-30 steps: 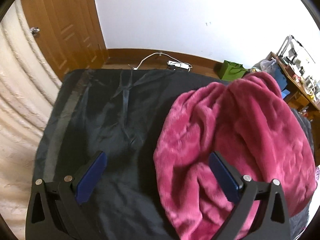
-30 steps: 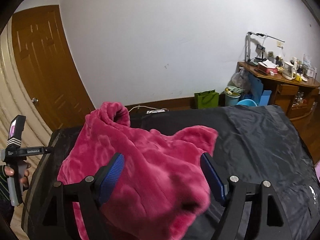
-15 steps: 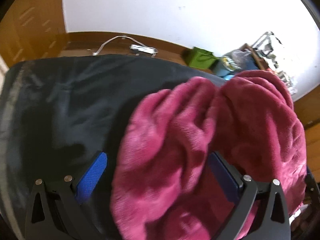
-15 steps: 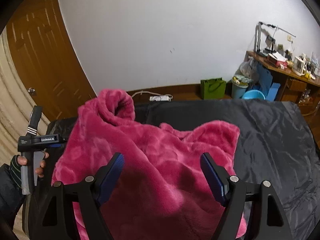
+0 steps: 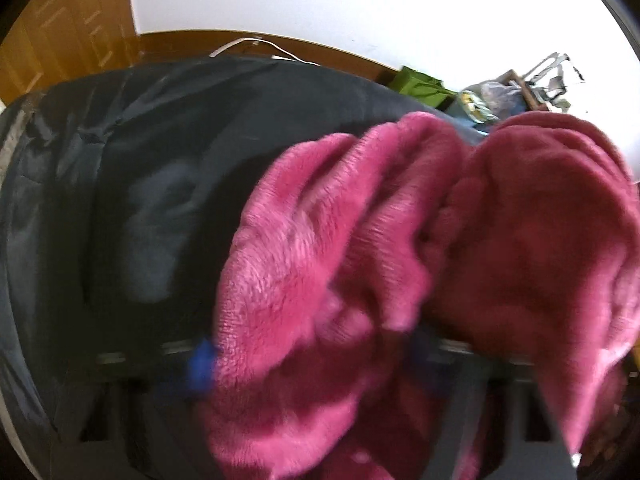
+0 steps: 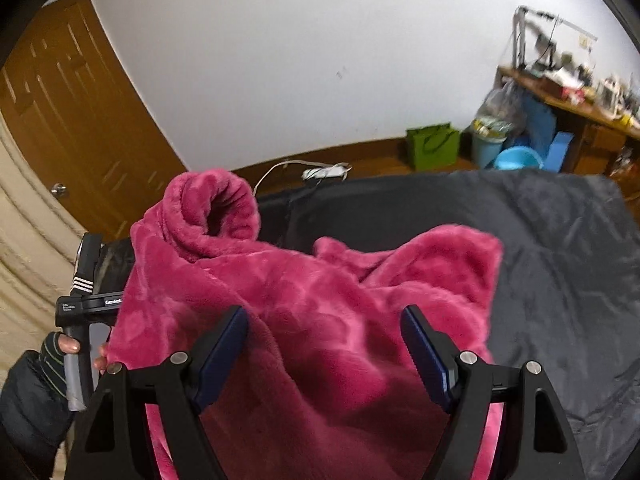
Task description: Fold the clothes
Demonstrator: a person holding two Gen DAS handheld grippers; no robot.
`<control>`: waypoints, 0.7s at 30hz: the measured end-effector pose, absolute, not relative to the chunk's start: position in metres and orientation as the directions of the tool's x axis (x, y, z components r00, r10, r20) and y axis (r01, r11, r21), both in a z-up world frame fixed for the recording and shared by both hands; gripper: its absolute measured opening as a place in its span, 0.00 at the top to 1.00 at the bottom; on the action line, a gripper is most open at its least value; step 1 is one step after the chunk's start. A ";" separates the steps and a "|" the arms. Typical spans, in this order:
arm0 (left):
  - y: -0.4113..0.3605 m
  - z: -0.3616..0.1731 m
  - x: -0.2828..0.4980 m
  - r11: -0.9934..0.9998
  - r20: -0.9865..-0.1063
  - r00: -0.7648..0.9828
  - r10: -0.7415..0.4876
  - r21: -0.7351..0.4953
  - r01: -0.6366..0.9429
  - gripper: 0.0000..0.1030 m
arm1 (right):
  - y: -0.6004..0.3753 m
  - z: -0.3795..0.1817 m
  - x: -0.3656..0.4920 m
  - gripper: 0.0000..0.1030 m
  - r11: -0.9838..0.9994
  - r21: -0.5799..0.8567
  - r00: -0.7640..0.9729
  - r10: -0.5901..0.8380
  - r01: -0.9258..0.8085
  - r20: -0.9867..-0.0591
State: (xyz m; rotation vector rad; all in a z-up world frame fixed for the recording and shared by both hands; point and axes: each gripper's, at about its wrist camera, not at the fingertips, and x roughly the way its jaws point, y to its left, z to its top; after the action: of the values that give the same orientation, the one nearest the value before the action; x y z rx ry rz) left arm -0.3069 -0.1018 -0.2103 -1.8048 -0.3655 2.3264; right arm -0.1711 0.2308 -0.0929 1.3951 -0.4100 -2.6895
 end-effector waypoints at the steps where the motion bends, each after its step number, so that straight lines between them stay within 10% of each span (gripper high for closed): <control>1: -0.104 -0.208 -0.304 -0.950 -0.924 -0.238 0.299 -0.313 0.021 0.57 | 0.230 -0.097 -0.172 0.22 -0.955 0.295 -0.568 -0.224 -0.034 -0.792; 7: -0.112 -0.183 -0.288 -0.950 -0.917 -0.267 0.295 -0.313 0.024 0.77 | 0.224 -0.115 -0.164 0.22 -0.906 0.420 -0.477 -0.392 0.053 -0.787; 21: -0.161 -0.102 -0.135 -0.931 -0.840 -0.450 0.303 -0.363 0.051 0.79 | 0.215 -0.132 -0.058 0.22 -0.848 0.458 -0.331 -0.527 0.266 -0.783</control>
State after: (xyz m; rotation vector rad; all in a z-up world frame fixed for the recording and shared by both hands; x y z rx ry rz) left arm -0.1352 -0.1605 -0.1020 -1.5559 -0.5106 2.5021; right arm -0.0585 0.2153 -0.1325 1.4286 -0.3396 -2.1998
